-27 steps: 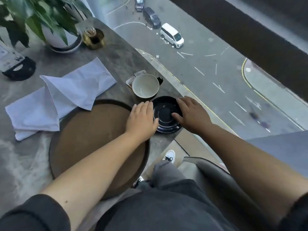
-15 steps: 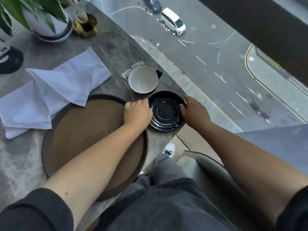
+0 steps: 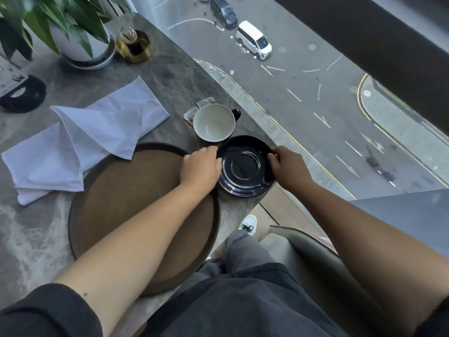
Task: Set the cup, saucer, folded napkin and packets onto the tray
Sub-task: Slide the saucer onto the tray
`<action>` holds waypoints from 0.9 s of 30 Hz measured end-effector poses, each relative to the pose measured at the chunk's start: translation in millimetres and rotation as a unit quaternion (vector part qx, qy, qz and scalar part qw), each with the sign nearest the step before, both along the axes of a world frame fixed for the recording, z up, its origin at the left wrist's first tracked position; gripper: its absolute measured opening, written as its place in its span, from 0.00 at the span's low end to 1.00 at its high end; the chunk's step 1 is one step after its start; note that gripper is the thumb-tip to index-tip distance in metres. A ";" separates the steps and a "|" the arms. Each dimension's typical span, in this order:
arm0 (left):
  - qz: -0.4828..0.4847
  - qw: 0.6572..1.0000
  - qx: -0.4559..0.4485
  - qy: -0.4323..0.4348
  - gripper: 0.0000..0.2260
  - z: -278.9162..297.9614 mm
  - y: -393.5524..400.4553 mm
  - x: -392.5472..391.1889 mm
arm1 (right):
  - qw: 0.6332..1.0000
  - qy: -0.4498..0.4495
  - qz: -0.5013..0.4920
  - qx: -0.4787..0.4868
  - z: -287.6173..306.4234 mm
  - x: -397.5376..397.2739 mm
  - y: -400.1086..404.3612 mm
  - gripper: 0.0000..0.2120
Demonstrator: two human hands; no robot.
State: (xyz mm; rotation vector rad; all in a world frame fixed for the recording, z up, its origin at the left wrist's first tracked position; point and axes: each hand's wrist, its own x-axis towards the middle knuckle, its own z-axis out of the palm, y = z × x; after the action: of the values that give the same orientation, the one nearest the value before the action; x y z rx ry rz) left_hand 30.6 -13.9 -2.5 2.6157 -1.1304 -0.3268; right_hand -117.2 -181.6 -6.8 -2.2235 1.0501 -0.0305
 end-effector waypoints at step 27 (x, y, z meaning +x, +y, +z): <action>0.228 0.968 0.031 0.098 0.08 30.9 260.2 7.9 | 0.971 -0.010 0.232 0.060 14.0 66.9 207.2 0.10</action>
State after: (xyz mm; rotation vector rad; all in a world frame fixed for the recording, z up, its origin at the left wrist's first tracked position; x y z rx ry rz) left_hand 38.5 246.3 28.3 2.7220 -0.4411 -0.5091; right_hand -50.3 25.5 7.2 -2.2961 0.4853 0.2100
